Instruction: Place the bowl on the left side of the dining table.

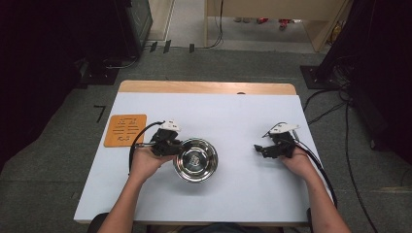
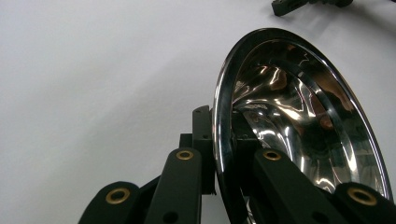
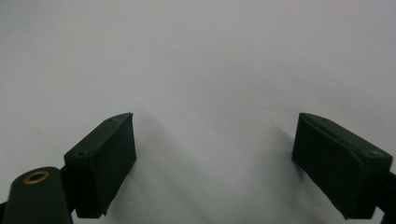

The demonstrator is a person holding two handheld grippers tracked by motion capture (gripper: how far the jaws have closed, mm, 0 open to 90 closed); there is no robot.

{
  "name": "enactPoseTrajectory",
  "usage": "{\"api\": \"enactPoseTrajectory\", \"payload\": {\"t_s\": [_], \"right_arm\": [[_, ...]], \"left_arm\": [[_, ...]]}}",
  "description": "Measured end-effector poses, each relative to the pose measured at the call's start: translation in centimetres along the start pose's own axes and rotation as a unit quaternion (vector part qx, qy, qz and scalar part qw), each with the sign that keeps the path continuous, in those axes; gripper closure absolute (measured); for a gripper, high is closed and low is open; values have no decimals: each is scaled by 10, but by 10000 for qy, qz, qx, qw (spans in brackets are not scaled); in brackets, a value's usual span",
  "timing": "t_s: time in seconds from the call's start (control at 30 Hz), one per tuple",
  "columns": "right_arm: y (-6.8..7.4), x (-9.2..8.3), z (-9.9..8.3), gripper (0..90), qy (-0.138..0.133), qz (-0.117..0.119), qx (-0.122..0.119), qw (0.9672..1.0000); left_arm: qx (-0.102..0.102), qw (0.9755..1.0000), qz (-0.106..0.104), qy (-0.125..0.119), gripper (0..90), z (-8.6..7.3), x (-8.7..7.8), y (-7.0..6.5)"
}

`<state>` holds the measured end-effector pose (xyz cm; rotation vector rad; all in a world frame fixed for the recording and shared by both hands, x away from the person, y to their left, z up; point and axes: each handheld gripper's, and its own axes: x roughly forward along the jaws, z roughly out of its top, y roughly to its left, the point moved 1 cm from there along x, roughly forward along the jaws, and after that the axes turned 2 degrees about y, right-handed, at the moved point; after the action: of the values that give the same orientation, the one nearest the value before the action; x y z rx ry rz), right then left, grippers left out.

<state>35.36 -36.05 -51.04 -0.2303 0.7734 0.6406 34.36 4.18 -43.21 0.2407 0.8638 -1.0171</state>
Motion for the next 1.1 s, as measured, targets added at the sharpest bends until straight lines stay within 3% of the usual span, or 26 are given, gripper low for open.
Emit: {"api": "enactPoseTrajectory", "payload": {"t_s": [1.1], "right_arm": [[0, 0, 0, 130, -2, 1, 3, 10000]], "left_arm": [[-294, 9995, 79, -62, 854, -6, -8, 20]]}}
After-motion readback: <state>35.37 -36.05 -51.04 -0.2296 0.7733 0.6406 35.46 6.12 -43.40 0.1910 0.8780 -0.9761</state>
